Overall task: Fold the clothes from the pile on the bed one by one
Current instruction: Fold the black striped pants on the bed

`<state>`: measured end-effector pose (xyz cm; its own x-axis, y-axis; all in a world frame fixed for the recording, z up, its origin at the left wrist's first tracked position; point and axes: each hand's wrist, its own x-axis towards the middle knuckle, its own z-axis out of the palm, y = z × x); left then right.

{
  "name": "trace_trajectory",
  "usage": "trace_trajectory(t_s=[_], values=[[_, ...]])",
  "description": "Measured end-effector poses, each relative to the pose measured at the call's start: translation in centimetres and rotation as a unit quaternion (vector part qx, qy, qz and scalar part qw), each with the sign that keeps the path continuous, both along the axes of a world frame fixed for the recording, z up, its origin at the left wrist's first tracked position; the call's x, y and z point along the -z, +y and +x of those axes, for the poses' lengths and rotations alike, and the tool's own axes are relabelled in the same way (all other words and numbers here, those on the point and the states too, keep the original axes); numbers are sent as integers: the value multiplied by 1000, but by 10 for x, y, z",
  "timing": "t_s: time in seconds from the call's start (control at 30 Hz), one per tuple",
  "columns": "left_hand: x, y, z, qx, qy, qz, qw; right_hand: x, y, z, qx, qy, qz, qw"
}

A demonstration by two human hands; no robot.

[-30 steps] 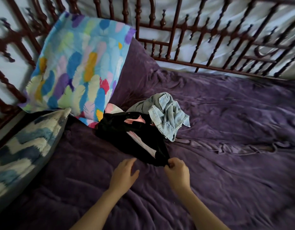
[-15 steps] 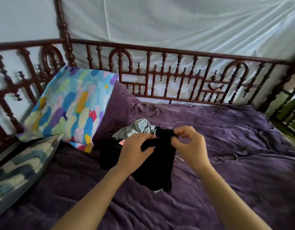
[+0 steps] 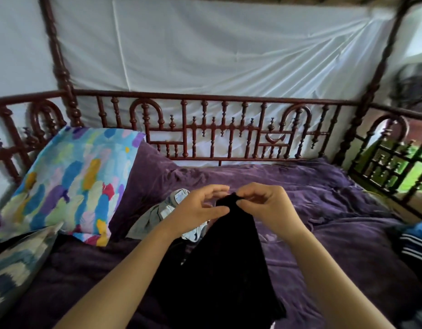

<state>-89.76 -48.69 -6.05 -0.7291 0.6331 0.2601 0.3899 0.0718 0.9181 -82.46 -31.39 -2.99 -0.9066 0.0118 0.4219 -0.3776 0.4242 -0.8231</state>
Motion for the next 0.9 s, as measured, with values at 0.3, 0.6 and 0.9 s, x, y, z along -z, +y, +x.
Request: trace_trajectory(t_s=[0.3,0.6,0.9], values=[[27,11,2,-63,43,10,997,108,27,28,91,-148,-88,981],[29,-14,1,-17,2,16,1000,203,41,36,174,-285,-8,943],[25,-72,-2,-96,-9,55,994,229,25,8,121,-404,-138,896]])
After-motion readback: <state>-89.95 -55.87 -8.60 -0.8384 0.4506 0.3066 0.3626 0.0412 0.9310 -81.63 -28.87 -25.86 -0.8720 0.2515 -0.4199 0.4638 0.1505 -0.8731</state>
